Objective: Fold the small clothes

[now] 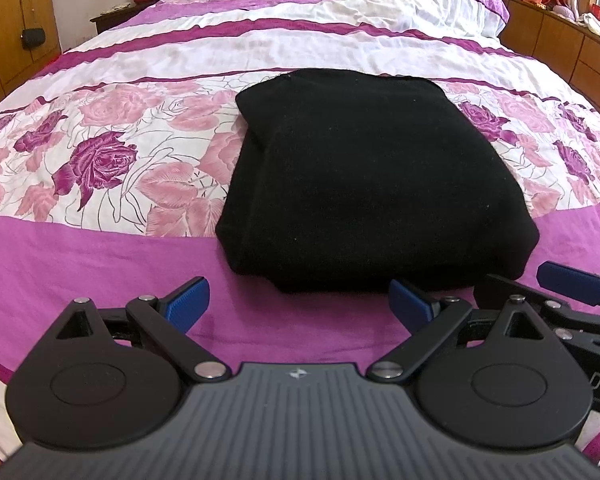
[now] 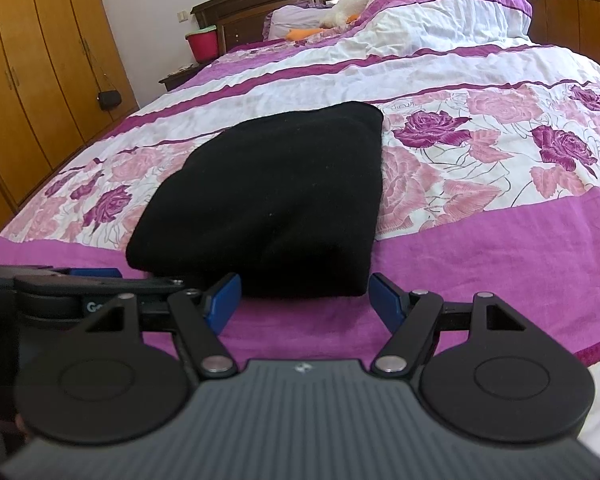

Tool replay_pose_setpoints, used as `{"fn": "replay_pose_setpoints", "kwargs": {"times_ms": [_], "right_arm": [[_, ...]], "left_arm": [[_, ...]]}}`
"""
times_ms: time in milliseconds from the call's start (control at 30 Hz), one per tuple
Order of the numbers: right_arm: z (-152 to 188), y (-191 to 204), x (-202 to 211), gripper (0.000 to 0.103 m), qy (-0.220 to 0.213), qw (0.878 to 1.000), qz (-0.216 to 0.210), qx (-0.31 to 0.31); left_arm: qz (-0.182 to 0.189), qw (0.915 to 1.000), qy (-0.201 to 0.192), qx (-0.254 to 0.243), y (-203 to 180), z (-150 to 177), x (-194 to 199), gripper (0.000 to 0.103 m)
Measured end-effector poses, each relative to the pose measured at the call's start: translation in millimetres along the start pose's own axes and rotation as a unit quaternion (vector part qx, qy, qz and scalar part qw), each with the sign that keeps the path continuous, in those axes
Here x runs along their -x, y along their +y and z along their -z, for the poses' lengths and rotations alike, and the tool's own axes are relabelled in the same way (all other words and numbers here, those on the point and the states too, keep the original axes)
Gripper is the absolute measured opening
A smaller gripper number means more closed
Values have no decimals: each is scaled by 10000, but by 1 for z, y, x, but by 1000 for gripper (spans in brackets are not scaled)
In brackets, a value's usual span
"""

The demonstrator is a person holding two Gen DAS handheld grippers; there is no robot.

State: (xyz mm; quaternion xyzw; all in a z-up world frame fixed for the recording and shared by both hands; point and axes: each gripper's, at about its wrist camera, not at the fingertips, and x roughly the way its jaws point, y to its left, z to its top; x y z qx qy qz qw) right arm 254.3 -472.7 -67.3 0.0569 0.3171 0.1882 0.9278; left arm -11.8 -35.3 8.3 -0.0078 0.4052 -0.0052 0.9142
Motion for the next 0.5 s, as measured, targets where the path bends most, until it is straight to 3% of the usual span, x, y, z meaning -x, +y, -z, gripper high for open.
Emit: {"fn": "replay_pose_setpoints", "kwargs": {"times_ms": [500], "right_arm": [[0,0,0,72,-1,10000,-3,-2]], "left_arm": [[21,10000,74,-24,-1,0,-1,98]]}}
